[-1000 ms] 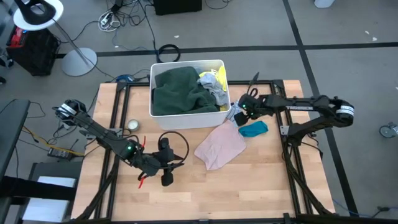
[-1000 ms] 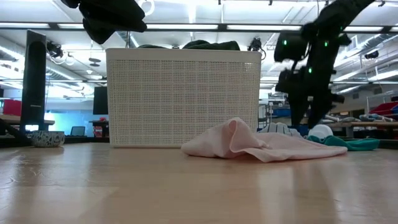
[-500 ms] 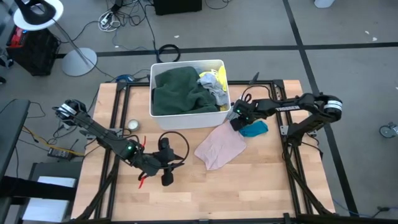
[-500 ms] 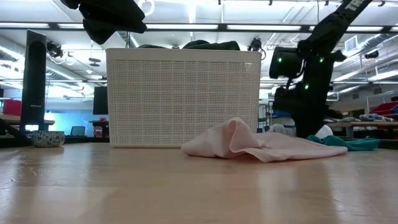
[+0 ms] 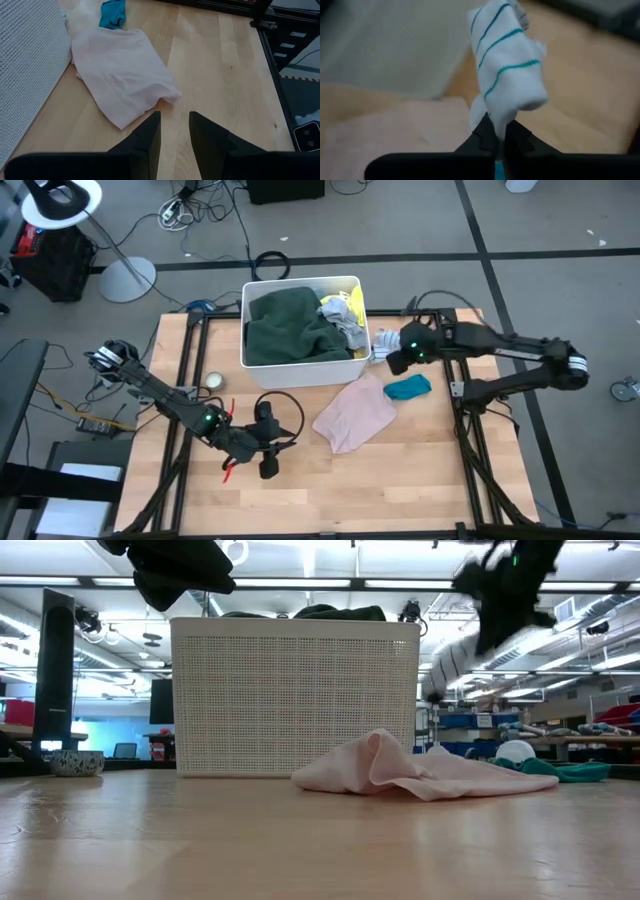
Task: Sort clothes
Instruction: Put the white patterned sock into the laundry bin
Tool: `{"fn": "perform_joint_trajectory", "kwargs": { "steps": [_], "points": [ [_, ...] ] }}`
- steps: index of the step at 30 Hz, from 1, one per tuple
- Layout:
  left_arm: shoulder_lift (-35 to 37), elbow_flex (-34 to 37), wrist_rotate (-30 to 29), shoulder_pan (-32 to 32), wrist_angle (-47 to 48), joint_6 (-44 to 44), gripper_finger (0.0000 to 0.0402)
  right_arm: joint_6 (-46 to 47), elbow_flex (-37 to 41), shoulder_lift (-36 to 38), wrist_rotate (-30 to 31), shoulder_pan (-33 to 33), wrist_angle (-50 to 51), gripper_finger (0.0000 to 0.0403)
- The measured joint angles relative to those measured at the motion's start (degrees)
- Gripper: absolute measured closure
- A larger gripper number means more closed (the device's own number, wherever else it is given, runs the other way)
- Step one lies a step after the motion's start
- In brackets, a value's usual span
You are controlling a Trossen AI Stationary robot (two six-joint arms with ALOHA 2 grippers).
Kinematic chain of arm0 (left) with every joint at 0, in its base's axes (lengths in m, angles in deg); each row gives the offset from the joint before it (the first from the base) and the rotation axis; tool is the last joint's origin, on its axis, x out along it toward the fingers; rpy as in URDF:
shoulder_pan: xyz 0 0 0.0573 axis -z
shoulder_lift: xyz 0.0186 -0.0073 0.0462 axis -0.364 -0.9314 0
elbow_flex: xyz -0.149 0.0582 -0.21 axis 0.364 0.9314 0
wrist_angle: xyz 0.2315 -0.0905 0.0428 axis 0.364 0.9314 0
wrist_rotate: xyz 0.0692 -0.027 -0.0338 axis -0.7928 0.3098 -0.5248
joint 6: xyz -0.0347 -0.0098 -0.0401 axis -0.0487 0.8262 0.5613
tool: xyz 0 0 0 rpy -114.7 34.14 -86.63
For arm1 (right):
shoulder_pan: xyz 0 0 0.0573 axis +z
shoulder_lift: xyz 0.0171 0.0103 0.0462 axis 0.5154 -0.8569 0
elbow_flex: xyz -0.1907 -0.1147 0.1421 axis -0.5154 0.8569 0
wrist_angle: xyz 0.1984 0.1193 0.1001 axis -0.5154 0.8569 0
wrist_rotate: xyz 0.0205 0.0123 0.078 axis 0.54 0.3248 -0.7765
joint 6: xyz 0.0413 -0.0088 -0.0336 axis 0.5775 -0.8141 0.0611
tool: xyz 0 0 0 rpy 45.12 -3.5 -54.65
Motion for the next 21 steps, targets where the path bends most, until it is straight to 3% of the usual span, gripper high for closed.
{"fn": "perform_joint_trajectory", "kwargs": {
  "steps": [9,15,21],
  "points": [
    [0.0,0.0,0.0,0.0,-0.15,-0.06,0.0296,-5.4,-16.29,0.77,5.61,2.57,-0.84,0.0399],
    [0.0,0.0,-0.02,0.0,-0.17,-0.08,0.0296,-10.33,-24.23,-5.71,4.72,2.57,-2.92,0.0399],
    [0.0,0.0,-0.04,0.0,-0.11,-0.08,0.0296,-15.78,-28.1,-13.91,-0.37,2.46,-8.13,0.0383]
  ]
}}
